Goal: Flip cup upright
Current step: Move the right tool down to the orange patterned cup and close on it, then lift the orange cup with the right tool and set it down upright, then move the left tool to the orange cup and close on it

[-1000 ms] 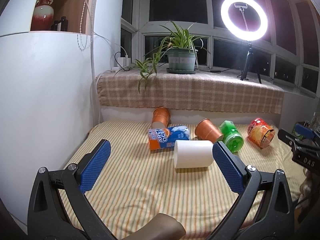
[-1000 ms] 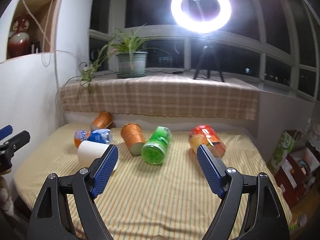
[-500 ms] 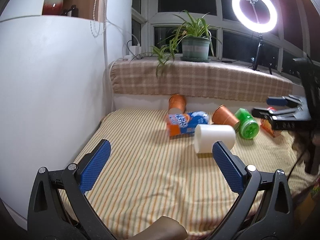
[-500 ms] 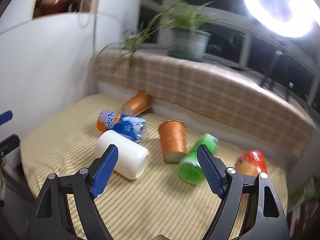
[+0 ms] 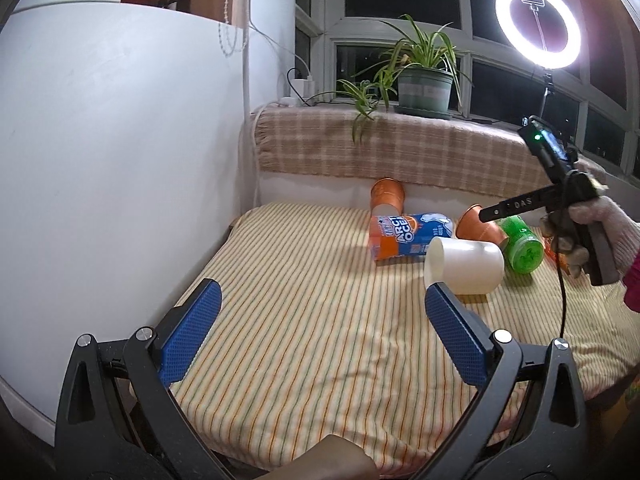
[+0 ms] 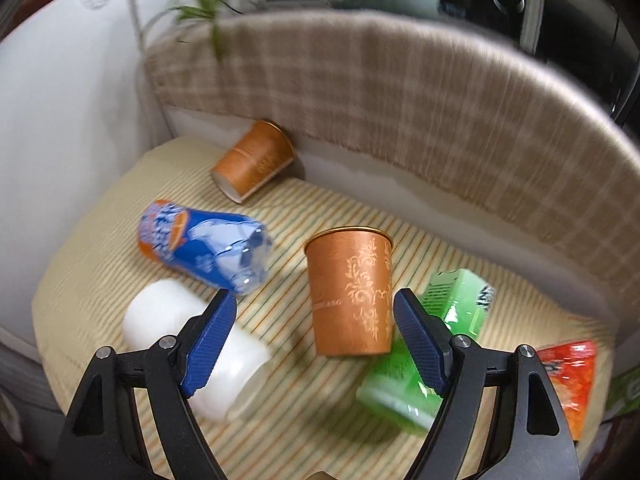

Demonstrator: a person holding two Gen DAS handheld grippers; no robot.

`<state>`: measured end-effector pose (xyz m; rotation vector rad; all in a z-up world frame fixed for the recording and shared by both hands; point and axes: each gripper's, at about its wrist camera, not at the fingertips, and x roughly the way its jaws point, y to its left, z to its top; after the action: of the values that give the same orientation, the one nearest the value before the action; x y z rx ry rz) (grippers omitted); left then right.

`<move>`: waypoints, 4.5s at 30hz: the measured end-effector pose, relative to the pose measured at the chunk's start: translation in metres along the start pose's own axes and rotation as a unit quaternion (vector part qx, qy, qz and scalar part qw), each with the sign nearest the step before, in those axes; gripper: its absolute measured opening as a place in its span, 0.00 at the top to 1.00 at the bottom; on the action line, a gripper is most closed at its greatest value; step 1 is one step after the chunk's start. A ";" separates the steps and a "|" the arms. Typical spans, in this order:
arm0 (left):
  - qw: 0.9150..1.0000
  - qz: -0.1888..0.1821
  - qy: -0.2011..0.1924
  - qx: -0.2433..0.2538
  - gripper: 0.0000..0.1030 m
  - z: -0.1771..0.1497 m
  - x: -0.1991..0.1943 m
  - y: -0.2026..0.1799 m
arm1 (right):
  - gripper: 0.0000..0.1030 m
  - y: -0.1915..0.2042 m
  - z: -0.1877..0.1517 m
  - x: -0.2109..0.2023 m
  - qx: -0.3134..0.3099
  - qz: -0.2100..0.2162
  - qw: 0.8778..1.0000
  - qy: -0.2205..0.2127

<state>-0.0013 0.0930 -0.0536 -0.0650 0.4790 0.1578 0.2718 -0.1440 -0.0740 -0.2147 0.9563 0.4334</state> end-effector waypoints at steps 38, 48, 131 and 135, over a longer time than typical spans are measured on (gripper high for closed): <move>1.000 -0.007 -0.011 -0.003 0.00 0.006 -0.014 -0.006 | 0.40 -0.007 0.007 -0.022 0.038 0.008 0.999 -0.025; 0.999 -0.041 -0.013 0.017 0.00 0.010 -0.019 -0.036 | 0.40 -0.010 -0.062 -0.083 0.131 0.065 0.987 -0.065; 0.865 -0.324 0.374 0.083 0.18 0.010 0.177 -0.266 | 0.31 -0.060 -0.263 -0.133 0.310 -0.012 0.947 -0.089; 0.863 -0.318 0.384 0.085 0.34 0.006 0.183 -0.270 | 0.31 -0.063 -0.267 -0.134 0.316 -0.017 0.944 -0.089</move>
<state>0.2069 -0.1479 -0.1261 -0.1103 1.2399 -0.5923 0.0353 -0.3331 -0.1143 0.3869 0.8672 0.0951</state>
